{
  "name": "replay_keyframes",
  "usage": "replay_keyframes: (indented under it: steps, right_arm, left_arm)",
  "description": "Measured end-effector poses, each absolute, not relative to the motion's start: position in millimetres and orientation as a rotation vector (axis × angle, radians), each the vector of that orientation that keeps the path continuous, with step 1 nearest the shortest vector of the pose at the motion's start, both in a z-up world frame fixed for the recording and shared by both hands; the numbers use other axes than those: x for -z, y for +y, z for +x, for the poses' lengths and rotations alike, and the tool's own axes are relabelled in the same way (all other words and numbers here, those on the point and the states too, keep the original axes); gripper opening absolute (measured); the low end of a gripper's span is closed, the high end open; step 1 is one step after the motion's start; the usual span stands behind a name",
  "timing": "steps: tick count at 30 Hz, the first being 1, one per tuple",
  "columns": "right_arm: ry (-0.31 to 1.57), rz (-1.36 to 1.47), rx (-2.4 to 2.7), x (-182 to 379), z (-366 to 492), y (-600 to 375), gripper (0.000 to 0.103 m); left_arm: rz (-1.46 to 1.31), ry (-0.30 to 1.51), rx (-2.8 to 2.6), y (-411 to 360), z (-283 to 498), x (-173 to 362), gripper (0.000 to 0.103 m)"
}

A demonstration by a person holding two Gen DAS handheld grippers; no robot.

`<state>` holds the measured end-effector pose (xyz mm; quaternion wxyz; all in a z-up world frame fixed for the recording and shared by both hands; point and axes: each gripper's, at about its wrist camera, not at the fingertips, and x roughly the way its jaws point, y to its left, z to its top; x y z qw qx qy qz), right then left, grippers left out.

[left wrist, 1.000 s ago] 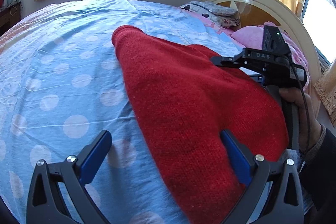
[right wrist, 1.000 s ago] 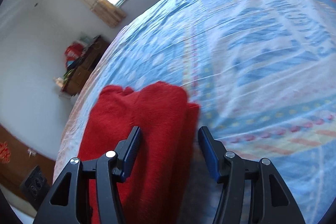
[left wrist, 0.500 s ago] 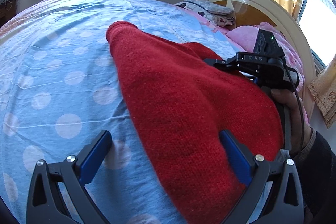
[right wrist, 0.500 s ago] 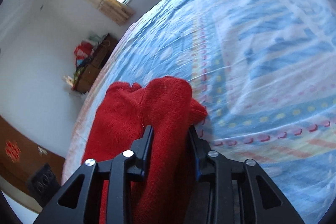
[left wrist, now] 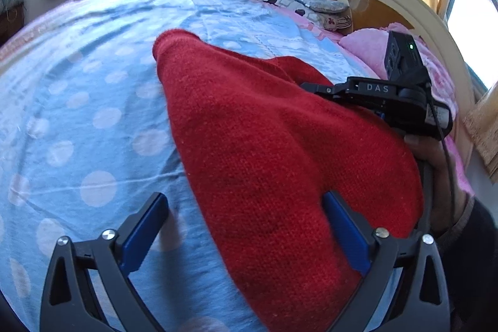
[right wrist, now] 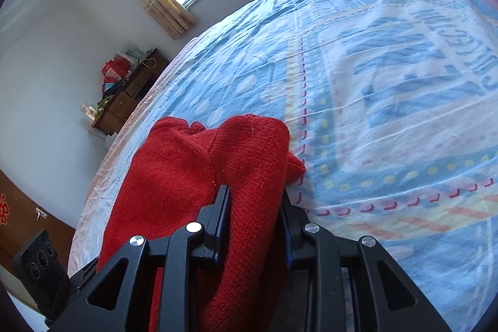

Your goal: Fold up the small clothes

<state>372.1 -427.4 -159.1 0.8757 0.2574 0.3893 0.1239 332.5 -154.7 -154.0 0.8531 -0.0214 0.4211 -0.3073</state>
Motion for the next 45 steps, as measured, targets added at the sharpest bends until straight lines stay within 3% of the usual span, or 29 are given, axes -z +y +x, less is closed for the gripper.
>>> replay_keyframes:
  steps: [1,3,4,7,12,17,21,45]
  right_arm:
    - [0.814,0.544,-0.261,160,373,-428,0.029]
    - [0.815,0.557,-0.262,161,369,-434,0.029]
    - [0.815,0.554,-0.259,161,367,-435,0.029]
    - [0.814,0.521,-0.241,159,366,-431,0.029]
    - [0.795,0.47,-0.206,156,361,-426,0.028]
    - [0.787,0.459,-0.204,154,361,-426,0.027]
    - [0.772,0.431,-0.184,150,356,-422,0.024]
    - [0.67,0.449,-0.19,110,277,-381,0.02]
  left_arm:
    - [-0.058,0.891,0.658,-154,332,154,0.094]
    - [-0.076,0.902,0.691,-155,331,153,0.076]
    - [-0.088,0.91,0.713,-156,329,152,0.072]
    - [-0.085,0.91,0.695,-160,325,151,0.07]
    - [-0.063,0.894,0.697,-164,319,147,0.057]
    - [-0.026,0.87,0.685,-165,315,145,0.055]
    - [-0.014,0.869,0.681,-163,313,140,0.045]
    - [0.126,0.784,0.632,-147,263,98,0.039]
